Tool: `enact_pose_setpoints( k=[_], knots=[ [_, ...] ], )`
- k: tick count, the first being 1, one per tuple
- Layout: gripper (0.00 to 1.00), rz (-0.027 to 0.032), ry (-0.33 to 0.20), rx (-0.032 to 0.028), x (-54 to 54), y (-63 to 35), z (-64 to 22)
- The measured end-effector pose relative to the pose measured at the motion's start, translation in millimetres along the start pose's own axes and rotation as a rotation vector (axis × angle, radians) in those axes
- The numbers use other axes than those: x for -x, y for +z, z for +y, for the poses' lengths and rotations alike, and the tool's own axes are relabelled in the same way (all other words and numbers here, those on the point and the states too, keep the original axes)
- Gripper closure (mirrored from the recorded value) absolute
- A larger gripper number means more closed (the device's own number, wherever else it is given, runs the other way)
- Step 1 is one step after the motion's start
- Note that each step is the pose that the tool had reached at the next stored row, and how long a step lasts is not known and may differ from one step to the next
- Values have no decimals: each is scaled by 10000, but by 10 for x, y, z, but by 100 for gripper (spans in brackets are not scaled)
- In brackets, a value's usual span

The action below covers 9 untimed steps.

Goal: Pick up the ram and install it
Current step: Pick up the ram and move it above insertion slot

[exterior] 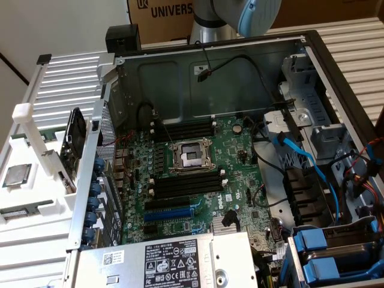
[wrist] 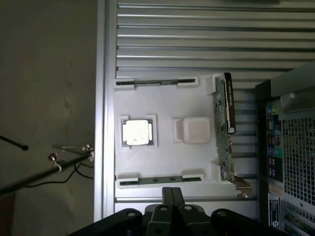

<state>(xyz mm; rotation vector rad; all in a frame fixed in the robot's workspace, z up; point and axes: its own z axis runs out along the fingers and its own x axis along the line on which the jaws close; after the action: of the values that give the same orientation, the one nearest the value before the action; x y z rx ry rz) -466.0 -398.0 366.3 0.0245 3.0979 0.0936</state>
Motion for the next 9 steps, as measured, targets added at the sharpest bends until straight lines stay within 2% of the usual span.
enact_pose_setpoints(
  k=[2,5,7,9],
  knots=[
    [89,0,-21,-15,1,1,-1],
    [89,31,-524,-3,0,0,0],
    [89,75,-1249,24,0,0,0],
    [89,97,-1624,36,0,0,0]
  ],
)
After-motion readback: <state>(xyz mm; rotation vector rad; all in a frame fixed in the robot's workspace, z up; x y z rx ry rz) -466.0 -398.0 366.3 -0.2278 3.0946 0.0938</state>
